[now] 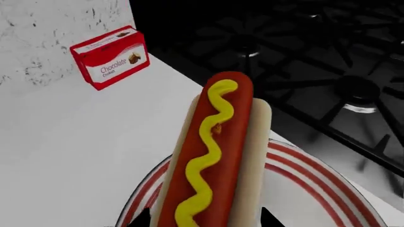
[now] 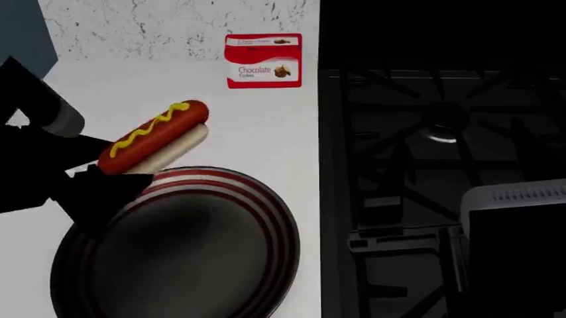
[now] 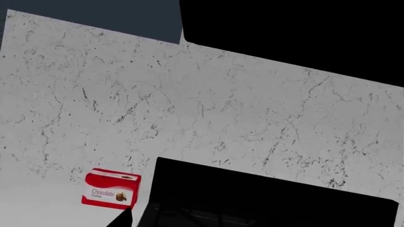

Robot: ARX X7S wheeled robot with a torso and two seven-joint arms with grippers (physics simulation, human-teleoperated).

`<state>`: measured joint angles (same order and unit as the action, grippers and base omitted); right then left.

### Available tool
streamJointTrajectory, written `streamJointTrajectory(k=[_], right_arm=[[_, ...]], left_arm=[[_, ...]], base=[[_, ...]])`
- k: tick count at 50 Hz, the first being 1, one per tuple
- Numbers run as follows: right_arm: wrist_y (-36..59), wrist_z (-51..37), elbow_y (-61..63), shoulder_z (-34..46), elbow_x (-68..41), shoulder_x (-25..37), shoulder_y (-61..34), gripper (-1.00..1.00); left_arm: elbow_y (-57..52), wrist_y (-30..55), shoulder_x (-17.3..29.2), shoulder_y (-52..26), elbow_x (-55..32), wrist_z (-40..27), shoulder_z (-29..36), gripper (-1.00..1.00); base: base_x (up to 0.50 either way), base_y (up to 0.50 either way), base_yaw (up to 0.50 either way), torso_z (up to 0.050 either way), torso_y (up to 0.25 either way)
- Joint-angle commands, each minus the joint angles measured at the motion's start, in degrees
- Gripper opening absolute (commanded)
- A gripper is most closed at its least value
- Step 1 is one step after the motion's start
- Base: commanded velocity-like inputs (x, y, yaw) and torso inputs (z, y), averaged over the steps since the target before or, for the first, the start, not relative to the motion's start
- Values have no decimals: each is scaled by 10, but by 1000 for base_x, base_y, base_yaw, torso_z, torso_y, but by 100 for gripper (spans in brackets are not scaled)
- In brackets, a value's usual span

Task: Pick the hot dog from the counter and place it in the microwave.

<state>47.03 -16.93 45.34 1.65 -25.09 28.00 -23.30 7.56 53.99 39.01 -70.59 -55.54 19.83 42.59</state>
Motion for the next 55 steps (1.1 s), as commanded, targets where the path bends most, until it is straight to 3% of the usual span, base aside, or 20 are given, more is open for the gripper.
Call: streamJointTrajectory(k=[1,12,32,44,55], right_arm=[[-1,-2,2,-3,-5,0,0,100],[5,-6,12,-10,-12,1,-2,100],[6,-12,19,-11,-17,2,-1,100],[-3,-17,20,-21,-19,1,7,100],[-12,-18,15,-19,-14,2,15,100]], left_arm=[[-54,-53,3,41,-60,-114,-102,-100],[-108,-133,-3,109,-68,-212,-170,-100],[-124,-232,-30,178,-50,-316,-239,-100],[-142,-252,-41,205,-37,-373,-252,-100],[-146,-249,-42,203,-24,-368,-237,-100]], base=[[0,0,0,0,0],[0,0,0,0,0],[0,0,0,0,0],[0,0,0,0,0],[0,0,0,0,1]])
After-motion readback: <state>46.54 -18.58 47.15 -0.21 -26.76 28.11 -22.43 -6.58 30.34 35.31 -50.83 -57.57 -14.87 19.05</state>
